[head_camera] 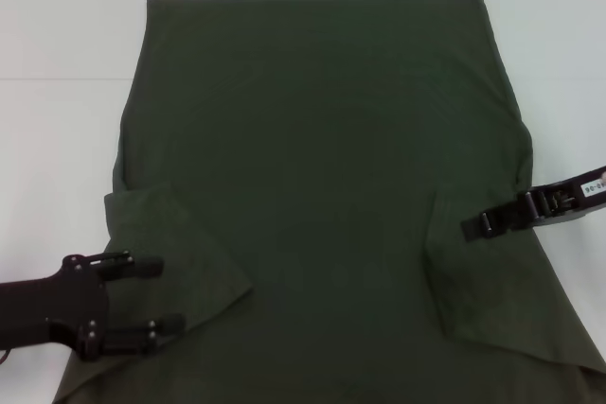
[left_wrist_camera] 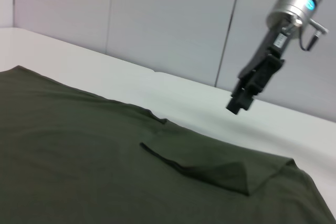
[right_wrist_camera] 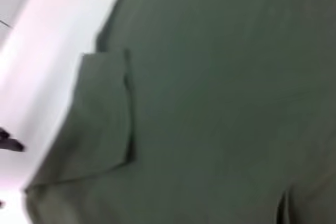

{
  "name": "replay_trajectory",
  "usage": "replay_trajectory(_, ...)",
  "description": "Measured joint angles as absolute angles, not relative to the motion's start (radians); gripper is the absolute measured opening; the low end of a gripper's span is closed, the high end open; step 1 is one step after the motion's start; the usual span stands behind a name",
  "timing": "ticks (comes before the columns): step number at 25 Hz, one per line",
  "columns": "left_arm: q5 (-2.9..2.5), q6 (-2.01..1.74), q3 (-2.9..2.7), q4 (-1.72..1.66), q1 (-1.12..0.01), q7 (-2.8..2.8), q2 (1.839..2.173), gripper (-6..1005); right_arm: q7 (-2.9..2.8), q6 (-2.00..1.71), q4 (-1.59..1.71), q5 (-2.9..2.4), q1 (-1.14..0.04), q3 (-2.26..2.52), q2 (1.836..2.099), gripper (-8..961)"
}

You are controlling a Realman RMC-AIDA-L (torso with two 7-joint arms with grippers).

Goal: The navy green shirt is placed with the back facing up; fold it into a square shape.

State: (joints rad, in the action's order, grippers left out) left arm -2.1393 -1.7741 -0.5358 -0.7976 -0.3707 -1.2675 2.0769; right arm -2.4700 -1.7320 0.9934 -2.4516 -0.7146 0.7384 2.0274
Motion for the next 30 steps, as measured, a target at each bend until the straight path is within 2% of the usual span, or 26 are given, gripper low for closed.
replay_trajectory(4,-2.139,-1.791,-0.498,-0.796,-0.382,-1.354,2.069,816,-2.377,-1.748,0.935,-2.325,-0.659,0.715,2.002,278)
replay_trajectory(7,-2.138,-1.823,-0.462,-0.791,-0.394,-1.459,2.056,817,-2.214,-1.783,0.852,-2.229,-0.608,0.689,1.986,516)
replay_trajectory(10,-2.138,-1.853,-0.450,-0.786,-0.401,-1.611,2.033,818,-1.975,-1.823,0.783,-2.164,-0.554,0.686,1.994,655)
replay_trajectory(12,-2.138,-1.865,-0.450,-0.780,-0.403,-1.701,2.020,819,-1.805,-1.836,0.757,-2.142,-0.520,0.686,2.011,747)
replay_trajectory(17,-2.149,-1.875,-0.453,-0.764,-0.399,-2.019,1.980,821,-1.450,-1.824,0.734,-2.135,-0.441,0.680,2.063,783)
replay_trajectory(20,-2.175,-1.869,-0.454,-0.761,-0.384,-2.225,1.943,822,-1.245,-1.812,0.711,-2.134,-0.408,0.644,2.078,804)
replay_trajectory(25,-2.287,-1.867,-0.462,-0.754,-0.392,-2.391,1.901,815,-1.070,-1.796,0.669,-2.135,-0.388,0.572,2.083,840)
replay_trajectory(30,-2.460,-1.836,-0.463,-0.754,-0.419,-2.490,1.897,815,-1.046,-1.752,0.649,-2.138,-0.386,0.575,2.085,891)
